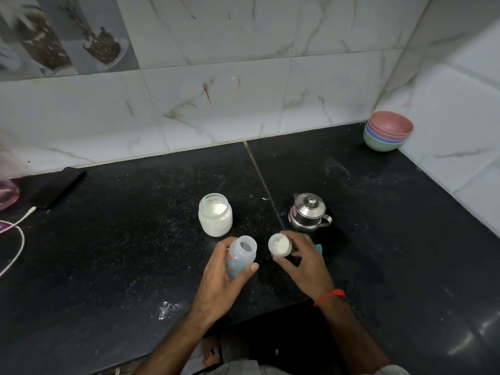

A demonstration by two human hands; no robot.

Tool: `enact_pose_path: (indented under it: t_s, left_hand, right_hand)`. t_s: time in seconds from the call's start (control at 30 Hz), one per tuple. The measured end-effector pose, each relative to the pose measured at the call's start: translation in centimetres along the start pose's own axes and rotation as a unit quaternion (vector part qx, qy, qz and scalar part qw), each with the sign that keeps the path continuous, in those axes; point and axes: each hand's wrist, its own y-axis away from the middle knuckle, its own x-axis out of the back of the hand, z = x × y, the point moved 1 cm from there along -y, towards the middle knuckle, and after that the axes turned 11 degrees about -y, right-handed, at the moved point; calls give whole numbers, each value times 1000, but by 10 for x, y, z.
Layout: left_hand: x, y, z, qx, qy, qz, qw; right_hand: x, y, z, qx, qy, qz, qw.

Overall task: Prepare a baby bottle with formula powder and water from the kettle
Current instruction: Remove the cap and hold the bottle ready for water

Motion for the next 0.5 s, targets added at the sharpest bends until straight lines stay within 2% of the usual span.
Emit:
enact_pose_path:
  t_s: [0.17, 0.3, 0.4, 0.5]
  left_hand:
    - [-13, -5, -2, 4, -9, -27, 1000]
    - [-19, -11, 5, -12, -4, -43, 999]
    - [-23, -15, 12, -21, 13, -44, 999]
    - [-26, -19, 17, -19, 27, -41, 999]
  right_hand:
    - [23, -8, -50, 91, -28, -3, 995]
    - [31, -10, -77, 163, 68, -52, 983]
    - [29, -10, -87, 176, 134, -82, 972]
    - [30, -8, -94, 189, 161, -80, 965]
